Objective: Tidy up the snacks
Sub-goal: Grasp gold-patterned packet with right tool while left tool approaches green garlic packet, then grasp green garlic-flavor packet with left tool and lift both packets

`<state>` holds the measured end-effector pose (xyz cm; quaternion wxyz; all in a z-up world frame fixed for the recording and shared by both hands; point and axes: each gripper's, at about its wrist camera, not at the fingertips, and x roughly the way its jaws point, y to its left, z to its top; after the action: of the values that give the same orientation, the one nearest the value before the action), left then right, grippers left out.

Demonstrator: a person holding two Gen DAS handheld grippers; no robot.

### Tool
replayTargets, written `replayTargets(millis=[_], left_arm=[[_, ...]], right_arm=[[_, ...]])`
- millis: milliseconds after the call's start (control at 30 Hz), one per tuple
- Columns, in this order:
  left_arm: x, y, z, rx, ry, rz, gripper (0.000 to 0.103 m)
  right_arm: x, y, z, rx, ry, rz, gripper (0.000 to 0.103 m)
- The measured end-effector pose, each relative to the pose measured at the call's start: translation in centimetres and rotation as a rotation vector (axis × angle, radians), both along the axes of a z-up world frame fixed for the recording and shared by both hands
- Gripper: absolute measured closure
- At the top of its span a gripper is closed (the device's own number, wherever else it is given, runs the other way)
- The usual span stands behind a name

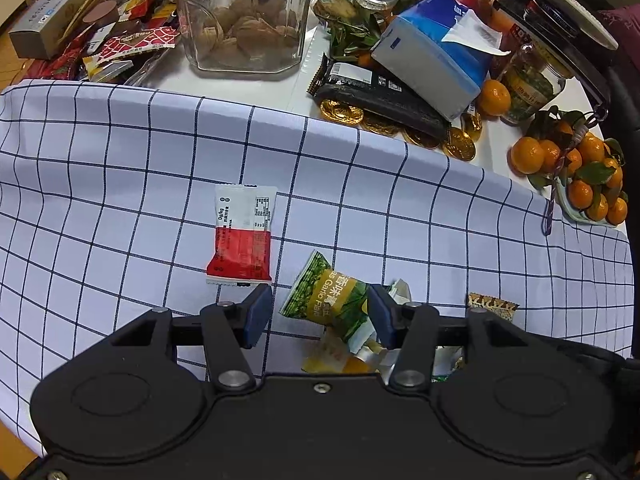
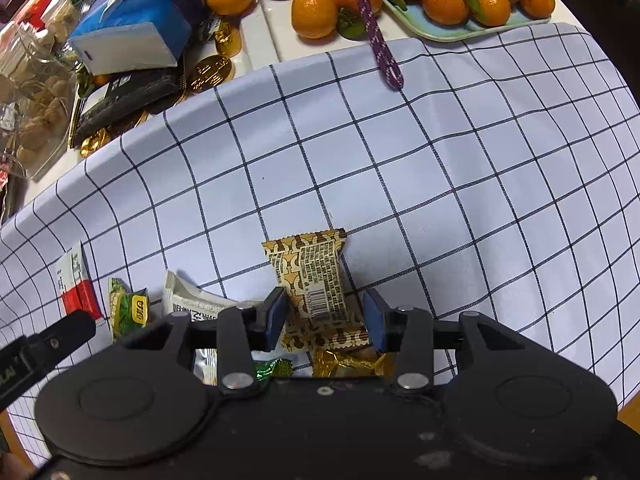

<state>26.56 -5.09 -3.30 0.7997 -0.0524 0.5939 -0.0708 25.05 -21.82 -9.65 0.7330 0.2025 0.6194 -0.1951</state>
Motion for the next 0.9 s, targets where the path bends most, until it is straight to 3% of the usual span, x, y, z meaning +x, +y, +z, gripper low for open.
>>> replayTargets(millis=[167, 433, 667, 900], left_arm=[[0.2, -0.5, -0.5, 0.004, -0.001, 0.003, 0.046], [0.5, -0.7, -0.7, -0.023, -0.026, 0.049, 0.046], [1.2, -1.6, -0.9, 0.002, -0.066, 0.073, 0.046], [1.7, -2.2, -2.2, 0.042, -0.014, 0.065, 0.046]], right_arm=[[-0.2, 0.0, 0.0, 0.011, 0.001, 0.006, 0.072], [-0.8, -1.3, 0.4, 0.067, 0.029, -0.088, 0.074], [-1.1, -1.2, 1.4, 0.041, 0.003, -0.076, 0.074], [-1.2, -1.0, 2.0, 0.047, -0.012, -0.053, 0.074]])
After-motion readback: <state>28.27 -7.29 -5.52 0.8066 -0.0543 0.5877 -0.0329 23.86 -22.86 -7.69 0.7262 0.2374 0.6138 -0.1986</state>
